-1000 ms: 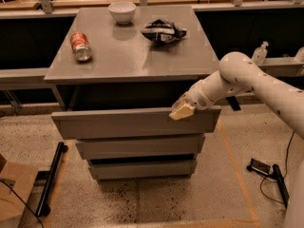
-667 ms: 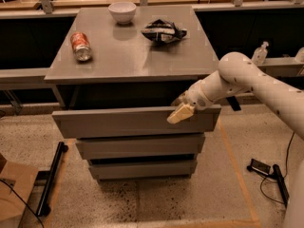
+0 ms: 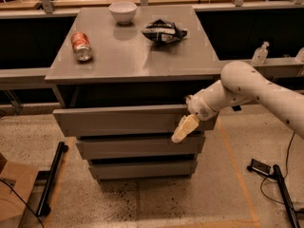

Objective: Open top drawer

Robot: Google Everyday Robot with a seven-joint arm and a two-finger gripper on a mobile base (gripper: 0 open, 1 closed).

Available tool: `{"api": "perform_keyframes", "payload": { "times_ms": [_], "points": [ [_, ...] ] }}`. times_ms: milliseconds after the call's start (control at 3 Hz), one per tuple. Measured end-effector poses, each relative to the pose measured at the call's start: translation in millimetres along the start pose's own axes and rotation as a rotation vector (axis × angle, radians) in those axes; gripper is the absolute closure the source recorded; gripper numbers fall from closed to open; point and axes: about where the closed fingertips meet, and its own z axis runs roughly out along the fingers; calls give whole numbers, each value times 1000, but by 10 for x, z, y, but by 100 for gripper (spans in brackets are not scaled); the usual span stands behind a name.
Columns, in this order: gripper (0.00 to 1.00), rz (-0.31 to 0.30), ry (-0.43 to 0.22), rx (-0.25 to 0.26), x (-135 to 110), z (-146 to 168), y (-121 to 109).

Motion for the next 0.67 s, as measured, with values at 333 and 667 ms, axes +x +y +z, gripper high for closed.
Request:
{"api": "perform_keyframes", "payload": {
  "times_ms": [333, 667],
  "points": [
    [0, 0, 0, 0, -43, -53, 6],
    [0, 0, 0, 0, -48, -59, 7]
  ]
}}
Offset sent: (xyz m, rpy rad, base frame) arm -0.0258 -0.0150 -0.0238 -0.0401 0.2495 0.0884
